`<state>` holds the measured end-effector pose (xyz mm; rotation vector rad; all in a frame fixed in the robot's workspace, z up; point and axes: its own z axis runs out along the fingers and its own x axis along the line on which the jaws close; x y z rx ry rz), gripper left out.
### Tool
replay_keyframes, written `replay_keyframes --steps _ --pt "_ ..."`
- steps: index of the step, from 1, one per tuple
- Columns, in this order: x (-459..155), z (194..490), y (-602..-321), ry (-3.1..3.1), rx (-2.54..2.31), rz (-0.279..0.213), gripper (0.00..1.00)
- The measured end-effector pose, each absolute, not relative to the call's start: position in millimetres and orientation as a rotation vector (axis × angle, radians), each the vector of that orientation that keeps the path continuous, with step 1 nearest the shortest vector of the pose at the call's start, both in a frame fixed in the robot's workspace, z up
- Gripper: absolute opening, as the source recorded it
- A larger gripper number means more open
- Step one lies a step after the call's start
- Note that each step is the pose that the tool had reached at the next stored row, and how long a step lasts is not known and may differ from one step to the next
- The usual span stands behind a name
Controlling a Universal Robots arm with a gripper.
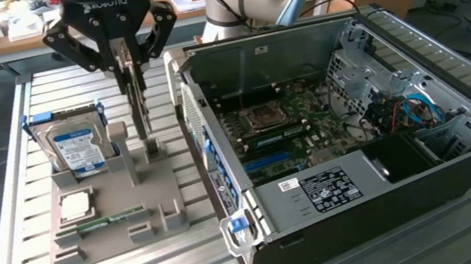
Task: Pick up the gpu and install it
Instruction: 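Pick up the gpu and move the gpu toward the slot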
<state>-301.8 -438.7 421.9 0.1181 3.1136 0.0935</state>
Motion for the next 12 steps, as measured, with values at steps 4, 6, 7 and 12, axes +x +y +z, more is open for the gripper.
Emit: replay_keyframes --steps 4,6,7,12 --pt "-301.8 428.5 -438.7 3.114 0.118 0.094 0.27" --pt "-301.8 431.1 -438.7 3.114 0.118 0.094 0.27" --pt "-301.8 431.5 -438.7 3.114 0.118 0.094 0.27" --pt "-301.8 431.7 -438.7 3.114 0.118 0.094 0.27"
